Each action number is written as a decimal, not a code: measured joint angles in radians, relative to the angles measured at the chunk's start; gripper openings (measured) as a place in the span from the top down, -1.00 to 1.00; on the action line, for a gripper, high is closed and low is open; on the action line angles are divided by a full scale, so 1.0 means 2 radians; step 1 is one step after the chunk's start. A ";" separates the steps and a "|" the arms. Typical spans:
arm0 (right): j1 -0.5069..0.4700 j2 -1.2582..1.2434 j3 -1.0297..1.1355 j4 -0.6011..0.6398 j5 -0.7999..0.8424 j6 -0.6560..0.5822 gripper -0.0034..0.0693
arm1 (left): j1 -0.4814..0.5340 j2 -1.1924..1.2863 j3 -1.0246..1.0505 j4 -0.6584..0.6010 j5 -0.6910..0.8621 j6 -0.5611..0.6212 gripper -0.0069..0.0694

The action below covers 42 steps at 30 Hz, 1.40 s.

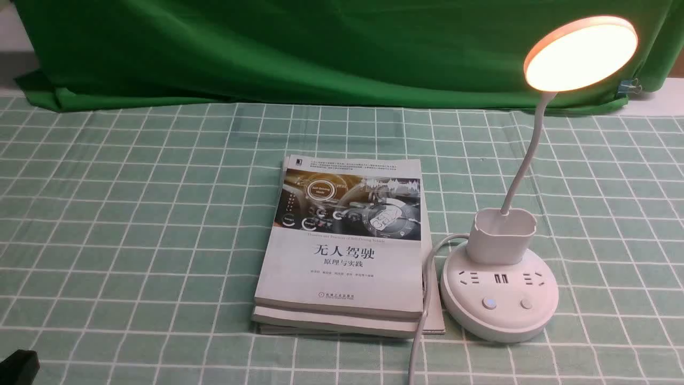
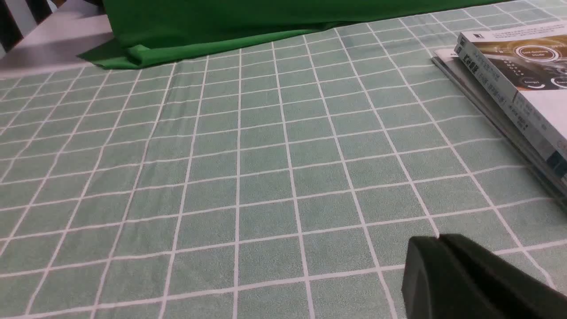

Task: Turn off the desk lamp on the blue coffee tablecloth by hand.
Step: 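Press the power button on the lamp base to turn the lamp off with the right gripper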

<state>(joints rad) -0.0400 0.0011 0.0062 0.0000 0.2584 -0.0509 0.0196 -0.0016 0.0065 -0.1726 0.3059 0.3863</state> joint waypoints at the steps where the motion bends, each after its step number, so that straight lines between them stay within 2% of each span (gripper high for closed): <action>1: 0.000 0.000 0.000 0.000 0.000 0.000 0.24 | 0.000 0.000 0.000 0.000 0.000 0.000 0.82; 22: 0.000 0.000 0.000 0.004 -0.012 0.010 0.24 | 0.000 0.000 0.000 0.000 0.000 0.000 0.82; 24: 0.000 0.000 0.000 0.024 -0.027 0.036 0.24 | 0.000 0.000 0.000 0.000 0.000 0.000 0.82; 27: 0.000 0.000 0.000 0.054 -0.072 0.109 0.24 | 0.000 0.000 0.000 0.000 0.000 0.000 0.82; 29: 0.000 0.000 0.000 0.067 -0.117 0.193 0.24 | 0.000 0.000 0.000 0.000 0.000 0.000 0.82; 32: 0.000 0.000 0.000 0.072 -0.146 0.244 0.24 | 0.000 0.000 0.000 0.000 0.000 0.000 0.82; 35: 0.000 0.000 0.000 0.074 -0.180 0.263 0.24 | 0.000 0.000 0.000 0.000 0.000 0.000 0.82; 38: 0.001 0.000 -0.001 0.074 -0.177 0.267 0.32 | 0.000 0.000 0.000 0.000 0.000 0.000 0.82; 41: 0.024 0.042 -0.065 0.074 -0.065 0.219 0.69 | 0.000 0.000 0.000 0.000 0.000 0.000 0.82; 42: 0.026 0.047 -0.077 0.074 -0.050 0.214 0.72 | 0.000 0.000 0.000 0.000 0.000 0.000 0.82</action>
<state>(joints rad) 0.0124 0.0946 -0.1480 0.1477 0.1576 0.3771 0.0196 -0.0016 0.0065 -0.1726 0.3059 0.3863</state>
